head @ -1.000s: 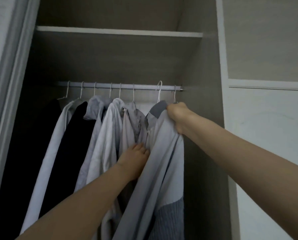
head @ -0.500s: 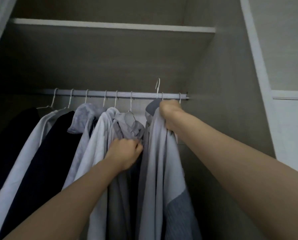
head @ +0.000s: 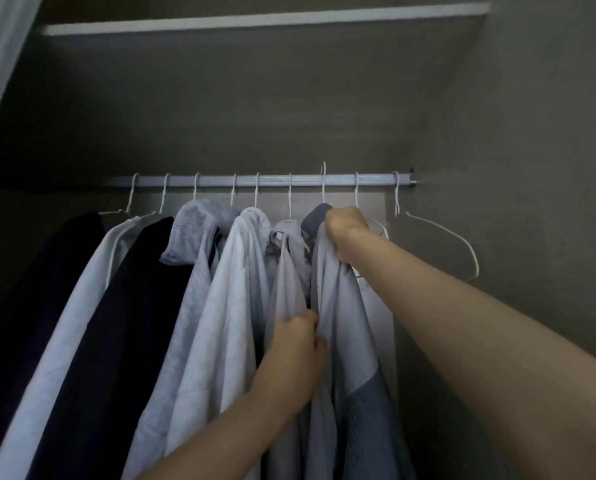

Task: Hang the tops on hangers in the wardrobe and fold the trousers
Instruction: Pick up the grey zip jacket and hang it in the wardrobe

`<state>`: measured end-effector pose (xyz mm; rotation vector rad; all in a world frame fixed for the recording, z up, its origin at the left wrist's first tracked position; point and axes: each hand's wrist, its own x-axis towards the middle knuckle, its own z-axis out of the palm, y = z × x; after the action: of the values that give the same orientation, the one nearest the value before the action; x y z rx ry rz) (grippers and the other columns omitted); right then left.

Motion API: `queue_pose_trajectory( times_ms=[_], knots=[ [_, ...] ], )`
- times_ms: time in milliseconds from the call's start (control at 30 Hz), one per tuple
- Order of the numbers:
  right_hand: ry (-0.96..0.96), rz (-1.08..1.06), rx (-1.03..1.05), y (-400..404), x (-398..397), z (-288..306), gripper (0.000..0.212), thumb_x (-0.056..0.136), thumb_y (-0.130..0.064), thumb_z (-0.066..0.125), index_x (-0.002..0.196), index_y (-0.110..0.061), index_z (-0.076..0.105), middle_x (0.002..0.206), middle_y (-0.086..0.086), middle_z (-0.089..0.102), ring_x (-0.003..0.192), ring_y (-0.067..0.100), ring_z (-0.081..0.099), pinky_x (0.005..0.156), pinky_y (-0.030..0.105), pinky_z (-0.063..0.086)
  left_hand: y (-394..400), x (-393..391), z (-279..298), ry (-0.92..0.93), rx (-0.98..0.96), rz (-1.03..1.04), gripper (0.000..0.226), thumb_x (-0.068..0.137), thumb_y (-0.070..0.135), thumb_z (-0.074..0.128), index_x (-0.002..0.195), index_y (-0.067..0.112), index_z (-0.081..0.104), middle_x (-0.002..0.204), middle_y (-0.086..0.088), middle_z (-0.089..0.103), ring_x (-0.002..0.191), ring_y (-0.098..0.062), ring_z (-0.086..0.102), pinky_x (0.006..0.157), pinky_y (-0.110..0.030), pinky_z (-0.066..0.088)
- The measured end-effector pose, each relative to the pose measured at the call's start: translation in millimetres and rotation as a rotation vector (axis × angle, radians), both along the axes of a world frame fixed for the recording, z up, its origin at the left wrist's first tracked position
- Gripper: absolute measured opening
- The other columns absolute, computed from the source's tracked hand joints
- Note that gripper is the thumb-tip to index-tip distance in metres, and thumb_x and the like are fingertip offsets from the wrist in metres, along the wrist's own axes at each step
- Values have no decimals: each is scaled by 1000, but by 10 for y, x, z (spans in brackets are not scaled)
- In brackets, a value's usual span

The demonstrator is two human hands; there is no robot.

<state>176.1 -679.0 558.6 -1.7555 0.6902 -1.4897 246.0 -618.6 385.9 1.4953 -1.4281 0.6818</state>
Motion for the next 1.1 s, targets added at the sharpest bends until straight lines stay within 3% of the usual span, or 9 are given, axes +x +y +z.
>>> queue_pose_trajectory(
  times_ms=[167,233,300,400,600,767,833,967,1100],
  knots=[
    [72,-85,53,-158,111,-82,36,98,-13,45,129,4,51,119,14,57,120,30,53,78,29,35,52,3,-153,-23,23,80,24,96,12,48,71,10,49,70,-5,57,68,-16,59,64,-31,48],
    [103,-94,31,-167,114,-78,36,98,-12,46,130,4,50,113,14,55,121,29,53,80,28,38,90,-6,-158,-11,29,81,27,96,11,48,69,11,45,67,-3,54,66,-16,58,62,-29,46],
    [124,-129,-16,-91,82,-119,36,98,-14,48,129,4,50,126,17,57,120,31,54,86,30,43,140,-36,-169,-1,47,82,28,95,10,48,68,12,42,65,0,50,66,-15,56,59,-26,43],
    [165,-253,-145,18,16,-218,36,97,-18,49,126,2,52,130,19,55,115,32,56,74,24,40,232,-102,-208,16,61,69,21,94,10,50,74,8,47,67,-4,53,66,-18,56,61,-29,46],
    [237,-259,-358,333,-238,-676,27,90,-17,53,112,-2,54,112,18,61,87,28,55,58,23,33,523,-184,-358,31,84,44,8,90,6,54,82,3,54,72,-8,58,68,-18,55,62,-31,43],
    [269,-212,-390,721,-618,-1215,20,88,-11,49,106,-3,54,83,3,55,61,10,46,44,17,29,964,-286,-608,163,62,-18,19,96,10,53,81,-1,57,73,-14,65,65,-23,62,64,-39,52],
    [297,-179,-368,850,-759,-1453,17,89,-12,49,102,-4,56,84,6,58,67,15,53,50,20,39,1170,-330,-736,231,49,-43,22,96,9,51,77,-2,56,67,-15,63,62,-24,61,63,-44,52],
    [367,-75,-345,1219,-948,-2008,15,90,-11,54,103,-6,62,99,11,67,95,24,62,86,34,49,1782,-387,-1096,311,115,-97,15,97,13,52,87,10,62,71,-6,68,69,-17,66,69,-35,54],
    [369,107,-306,1671,-1080,-2587,11,92,-11,53,99,-9,61,93,2,68,87,12,63,76,15,48,2508,-374,-1423,355,112,-25,15,97,19,52,92,29,63,73,10,70,70,-9,68,68,-31,56]
  ],
)
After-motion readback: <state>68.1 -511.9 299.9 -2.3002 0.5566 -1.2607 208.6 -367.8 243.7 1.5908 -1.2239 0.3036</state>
